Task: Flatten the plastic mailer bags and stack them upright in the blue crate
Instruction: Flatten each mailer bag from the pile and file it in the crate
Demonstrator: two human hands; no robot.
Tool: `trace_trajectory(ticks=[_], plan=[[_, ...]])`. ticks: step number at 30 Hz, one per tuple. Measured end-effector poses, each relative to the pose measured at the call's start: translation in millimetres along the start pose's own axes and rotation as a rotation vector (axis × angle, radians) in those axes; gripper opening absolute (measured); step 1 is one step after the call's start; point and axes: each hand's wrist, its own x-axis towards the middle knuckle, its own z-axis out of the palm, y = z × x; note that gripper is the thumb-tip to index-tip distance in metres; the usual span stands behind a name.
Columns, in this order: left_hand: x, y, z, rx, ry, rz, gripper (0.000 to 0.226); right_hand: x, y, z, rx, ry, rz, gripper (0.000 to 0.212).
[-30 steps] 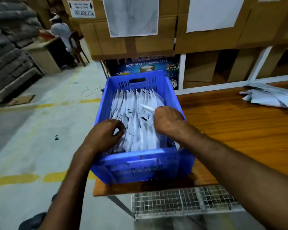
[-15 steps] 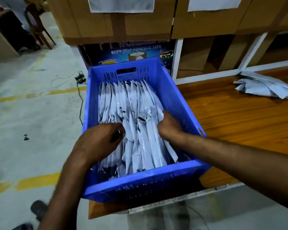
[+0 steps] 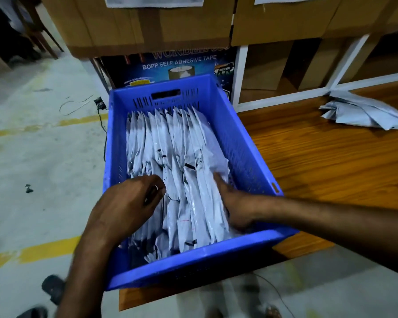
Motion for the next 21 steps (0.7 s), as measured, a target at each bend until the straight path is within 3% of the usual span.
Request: trace_trajectory(ticks=[2, 7, 11, 15, 17, 21], plan=[[0, 1, 0, 0.003, -0.009, 0.005, 0.015, 0, 5, 5, -0.114, 0.006, -0.051, 0.124], [0, 1, -1, 0.013, -0.026, 0.007, 0.016, -1, -1, -2, -0.277, 0.046, -0.045, 0.104], [-1, 2, -2, 0.003, -0.025, 0.008, 0.015, 3, -10, -24, -0.107, 0.264, -0.037, 0.094], [-1, 3, -2, 0.008, -0.031, 0.008, 0.015, 7, -20, -11, -0.071, 0.056, -0.001, 0.111], [-1, 2, -2, 0.002, -0.03, 0.004, 0.016, 9, -18, 5, -0.152, 0.055, -0.091, 0.121], [0, 0, -1, -0.009, -0.022, 0.018, 0.018, 9, -8, 6, -0.315, 0.098, -0.181, 0.121]])
